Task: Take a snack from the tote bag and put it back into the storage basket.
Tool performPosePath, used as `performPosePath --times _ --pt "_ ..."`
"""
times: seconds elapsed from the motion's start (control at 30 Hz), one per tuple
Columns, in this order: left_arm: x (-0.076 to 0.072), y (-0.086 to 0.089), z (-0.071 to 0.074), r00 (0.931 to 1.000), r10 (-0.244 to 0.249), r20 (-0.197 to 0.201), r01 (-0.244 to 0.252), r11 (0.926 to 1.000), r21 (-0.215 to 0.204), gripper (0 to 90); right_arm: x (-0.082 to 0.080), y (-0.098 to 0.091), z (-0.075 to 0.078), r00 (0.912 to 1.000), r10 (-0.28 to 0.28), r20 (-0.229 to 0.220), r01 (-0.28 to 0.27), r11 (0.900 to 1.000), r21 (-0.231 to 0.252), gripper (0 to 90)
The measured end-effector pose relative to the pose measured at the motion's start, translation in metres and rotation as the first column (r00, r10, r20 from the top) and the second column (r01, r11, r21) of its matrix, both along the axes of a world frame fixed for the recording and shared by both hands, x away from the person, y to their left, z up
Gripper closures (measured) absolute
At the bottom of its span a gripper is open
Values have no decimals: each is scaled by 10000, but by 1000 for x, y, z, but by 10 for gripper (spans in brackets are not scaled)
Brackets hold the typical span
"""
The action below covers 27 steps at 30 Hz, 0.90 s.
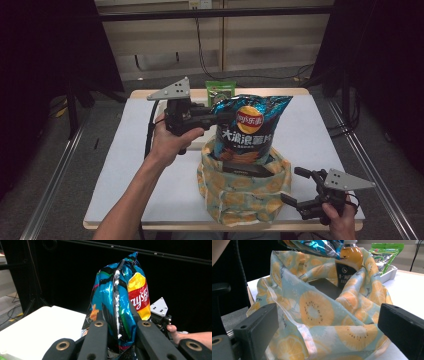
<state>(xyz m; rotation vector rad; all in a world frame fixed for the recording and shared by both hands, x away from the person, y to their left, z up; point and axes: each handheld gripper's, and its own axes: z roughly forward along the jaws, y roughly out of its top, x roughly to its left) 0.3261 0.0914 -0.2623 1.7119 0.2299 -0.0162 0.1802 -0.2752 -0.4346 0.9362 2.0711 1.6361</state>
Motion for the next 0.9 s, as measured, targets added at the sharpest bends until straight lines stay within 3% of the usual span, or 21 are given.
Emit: performPosePath --times 0.07,0.53,0.9 --pt "1 3 2 10000 21 37 -20 9999 -119 838 0 0 0 10000 8 -5 -8 10000 26 27" --pt "9 31 -5 9985 549 9 -549 9985 60 838 1 0 -1 10000 -39 11 39 10000 15 29" --pt "24 67 -8 9926 1196 -229 -1198 9928 -76 838 2 -1 -1 9999 -96 -51 96 9999 32 29"
